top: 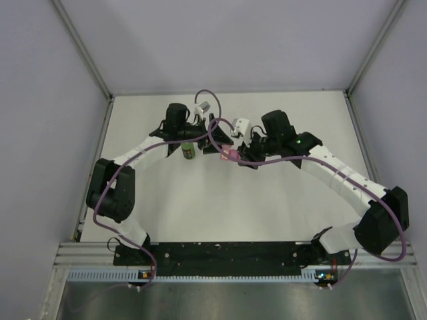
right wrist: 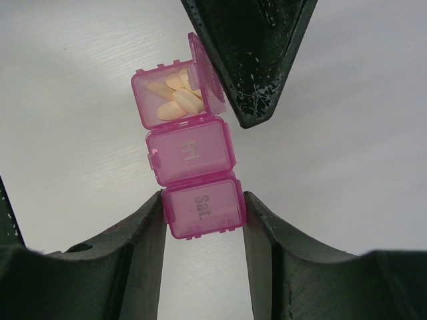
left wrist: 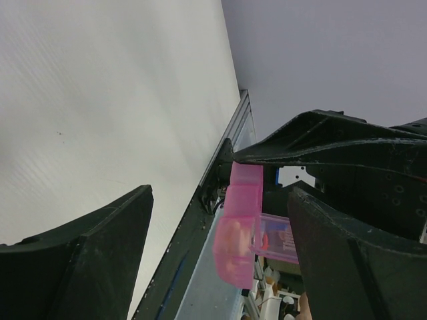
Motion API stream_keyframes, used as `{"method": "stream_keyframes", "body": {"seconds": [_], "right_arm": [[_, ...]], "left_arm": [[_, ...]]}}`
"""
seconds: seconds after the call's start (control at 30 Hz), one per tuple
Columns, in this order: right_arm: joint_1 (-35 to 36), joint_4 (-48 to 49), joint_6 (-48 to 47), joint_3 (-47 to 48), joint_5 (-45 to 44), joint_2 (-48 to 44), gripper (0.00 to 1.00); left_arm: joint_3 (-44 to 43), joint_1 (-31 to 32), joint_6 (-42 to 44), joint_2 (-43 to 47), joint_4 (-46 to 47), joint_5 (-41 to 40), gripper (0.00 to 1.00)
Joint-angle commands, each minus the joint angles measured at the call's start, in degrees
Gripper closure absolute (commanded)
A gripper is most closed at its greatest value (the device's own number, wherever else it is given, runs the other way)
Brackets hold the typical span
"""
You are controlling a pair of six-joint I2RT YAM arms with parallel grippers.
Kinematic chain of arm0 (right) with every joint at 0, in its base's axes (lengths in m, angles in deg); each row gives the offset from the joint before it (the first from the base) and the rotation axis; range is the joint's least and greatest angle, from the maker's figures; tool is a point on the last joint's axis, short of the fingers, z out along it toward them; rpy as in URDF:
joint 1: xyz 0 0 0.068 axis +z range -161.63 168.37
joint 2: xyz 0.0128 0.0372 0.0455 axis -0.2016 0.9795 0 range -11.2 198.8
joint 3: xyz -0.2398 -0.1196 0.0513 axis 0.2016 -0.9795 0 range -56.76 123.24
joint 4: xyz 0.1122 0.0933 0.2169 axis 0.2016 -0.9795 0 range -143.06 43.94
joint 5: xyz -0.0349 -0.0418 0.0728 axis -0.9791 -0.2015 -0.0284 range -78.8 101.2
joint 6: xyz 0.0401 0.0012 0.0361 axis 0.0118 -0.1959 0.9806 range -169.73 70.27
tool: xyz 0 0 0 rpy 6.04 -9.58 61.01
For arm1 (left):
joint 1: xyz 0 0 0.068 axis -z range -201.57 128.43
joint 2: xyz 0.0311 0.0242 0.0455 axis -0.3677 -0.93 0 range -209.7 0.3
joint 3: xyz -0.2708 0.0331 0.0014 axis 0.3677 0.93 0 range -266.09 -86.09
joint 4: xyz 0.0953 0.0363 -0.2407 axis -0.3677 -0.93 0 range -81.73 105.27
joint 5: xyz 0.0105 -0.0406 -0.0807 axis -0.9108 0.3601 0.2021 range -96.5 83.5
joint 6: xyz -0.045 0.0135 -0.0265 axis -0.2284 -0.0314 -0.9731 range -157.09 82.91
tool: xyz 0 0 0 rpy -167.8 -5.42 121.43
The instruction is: Sort the pills into containers
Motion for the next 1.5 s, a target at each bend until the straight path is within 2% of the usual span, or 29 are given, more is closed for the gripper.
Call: {"method": "stream_keyframes", "body": {"seconds": [0.0,0.5,0.93,1.47], "right_arm": [[0.4,2.3,0.3,-0.2,-0.8,-0.5,0.99],[-0.1,2.5,0.7,0.6,-1.7,0.8,1.00],[-0.5,2.7,0.9,0.7,-2.1,1.3,1.00],[-0.6,2.7,1.0,1.3,-2.7,1.8,1.00]], "left_arm": [[0.7,-0.1,1.0,4.0,3.8,2.8,0.13],[2.9,-0.2,3.2,5.7,2.3,3.9,0.16],[4.2,-0.2,5.7,6.1,0.5,4.8,0.34],[5.7,0.3,7.7,6.1,-0.4,5.0,0.46]]}}
